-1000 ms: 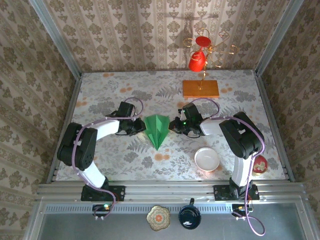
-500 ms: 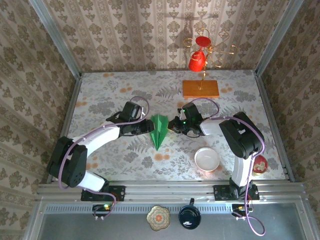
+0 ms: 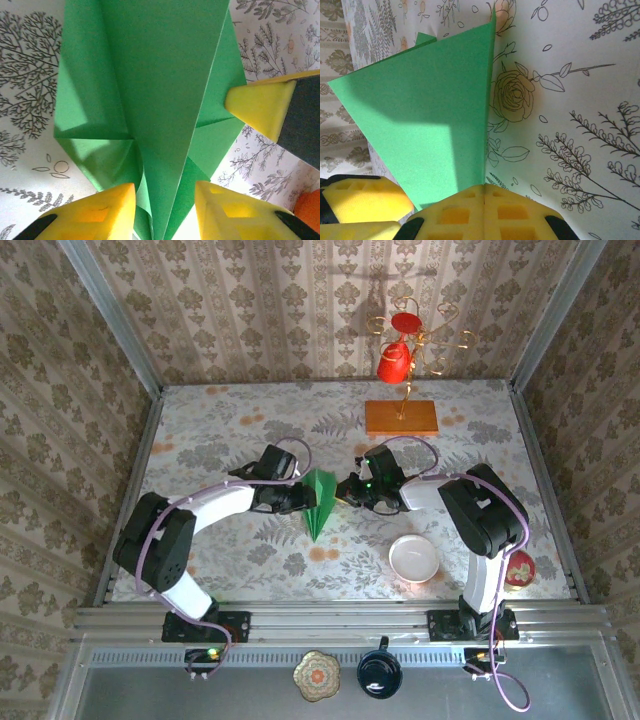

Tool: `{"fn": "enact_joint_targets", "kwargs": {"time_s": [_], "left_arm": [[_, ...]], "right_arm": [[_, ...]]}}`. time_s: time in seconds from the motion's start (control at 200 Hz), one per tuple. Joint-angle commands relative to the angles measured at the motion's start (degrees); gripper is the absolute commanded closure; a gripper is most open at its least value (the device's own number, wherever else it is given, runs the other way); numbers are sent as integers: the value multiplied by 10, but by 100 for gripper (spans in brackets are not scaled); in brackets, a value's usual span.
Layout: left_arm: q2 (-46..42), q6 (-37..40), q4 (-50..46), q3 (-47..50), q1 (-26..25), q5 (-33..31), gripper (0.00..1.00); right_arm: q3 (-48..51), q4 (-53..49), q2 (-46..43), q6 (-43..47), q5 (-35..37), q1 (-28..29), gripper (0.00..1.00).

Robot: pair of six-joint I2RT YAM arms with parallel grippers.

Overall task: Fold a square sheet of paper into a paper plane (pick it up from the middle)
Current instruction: Move the paper plane to the top-center of the table.

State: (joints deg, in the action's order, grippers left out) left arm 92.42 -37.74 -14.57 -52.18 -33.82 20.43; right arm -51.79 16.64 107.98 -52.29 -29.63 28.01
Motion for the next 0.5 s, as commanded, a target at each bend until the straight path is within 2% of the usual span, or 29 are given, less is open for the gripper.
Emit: {"fn": "enact_joint_targets", "kwargs": {"time_s": [0.0,0.24,0.495], "left_arm": [[9,5,-11,-15,-8,8,61],[2,16,-40,-27,-19,-31,56],[-11,-1,-51,-19,-23,-37,53]], "right_arm": [[-5,8,6,0,-10,3,97],[-5,6,7,0,-9,3,97],[-6,4,8,2,-8,3,97]]}}
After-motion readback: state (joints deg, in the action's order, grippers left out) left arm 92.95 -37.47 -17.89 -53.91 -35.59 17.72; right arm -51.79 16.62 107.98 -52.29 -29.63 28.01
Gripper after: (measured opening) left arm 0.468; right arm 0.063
